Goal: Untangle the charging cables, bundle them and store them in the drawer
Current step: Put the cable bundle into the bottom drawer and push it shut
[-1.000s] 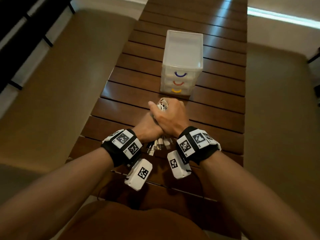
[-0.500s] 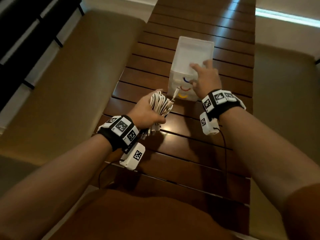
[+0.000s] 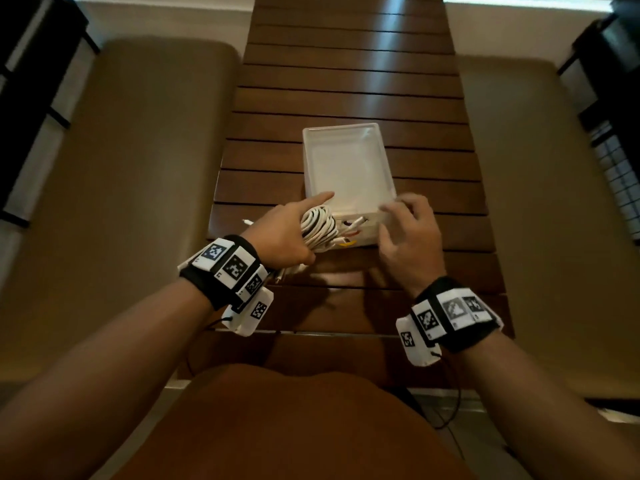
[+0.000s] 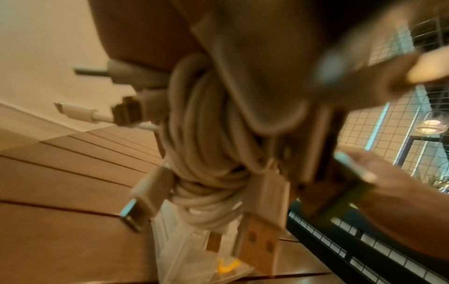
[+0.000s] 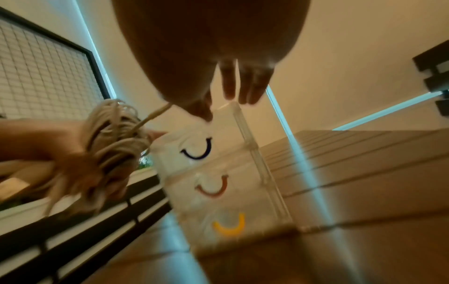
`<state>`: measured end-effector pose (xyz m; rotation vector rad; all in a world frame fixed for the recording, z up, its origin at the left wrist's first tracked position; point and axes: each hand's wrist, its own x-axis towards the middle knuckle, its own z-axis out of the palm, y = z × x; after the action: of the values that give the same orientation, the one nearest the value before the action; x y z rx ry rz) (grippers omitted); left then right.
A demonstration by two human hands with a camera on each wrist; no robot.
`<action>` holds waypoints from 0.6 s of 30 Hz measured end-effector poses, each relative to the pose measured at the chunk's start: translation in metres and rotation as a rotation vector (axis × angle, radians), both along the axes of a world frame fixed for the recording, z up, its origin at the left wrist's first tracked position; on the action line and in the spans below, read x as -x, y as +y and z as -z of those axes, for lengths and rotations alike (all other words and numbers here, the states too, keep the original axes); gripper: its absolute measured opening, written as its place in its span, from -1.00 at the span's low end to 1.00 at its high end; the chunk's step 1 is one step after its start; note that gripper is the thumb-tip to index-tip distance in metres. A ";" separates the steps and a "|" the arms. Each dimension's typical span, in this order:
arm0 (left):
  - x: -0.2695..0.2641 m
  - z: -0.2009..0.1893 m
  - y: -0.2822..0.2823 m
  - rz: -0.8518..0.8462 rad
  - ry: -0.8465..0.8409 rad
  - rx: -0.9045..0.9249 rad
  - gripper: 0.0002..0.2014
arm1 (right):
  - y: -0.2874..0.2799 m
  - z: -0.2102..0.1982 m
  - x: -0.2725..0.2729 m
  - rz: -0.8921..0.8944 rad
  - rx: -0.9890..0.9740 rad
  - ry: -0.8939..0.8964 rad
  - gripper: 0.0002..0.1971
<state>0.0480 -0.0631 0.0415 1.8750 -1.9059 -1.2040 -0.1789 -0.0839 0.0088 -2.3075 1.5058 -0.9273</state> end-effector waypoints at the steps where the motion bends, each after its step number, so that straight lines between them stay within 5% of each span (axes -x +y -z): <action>1: 0.000 0.002 0.003 -0.017 0.025 0.009 0.15 | 0.015 0.005 0.001 0.013 0.025 -0.014 -0.80; 3: 0.000 0.004 0.006 -0.043 0.077 0.020 0.15 | 0.037 0.020 0.000 -0.103 -0.221 0.121 -0.74; 6: 0.001 0.007 0.007 -0.075 0.133 0.013 0.15 | 0.039 0.046 -0.006 -0.238 -0.677 0.511 -0.32; 9: 0.006 0.008 0.009 -0.102 0.159 0.019 0.16 | 0.023 0.054 -0.016 -0.237 -0.722 0.582 -0.20; 18: 0.015 0.011 0.012 -0.171 0.107 0.041 0.18 | 0.027 0.035 -0.015 -0.312 -0.782 0.616 -0.39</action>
<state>0.0332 -0.0511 0.0305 1.8694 -1.6651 -1.1777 -0.1642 -0.0565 -0.0267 -2.1577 1.2822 0.4447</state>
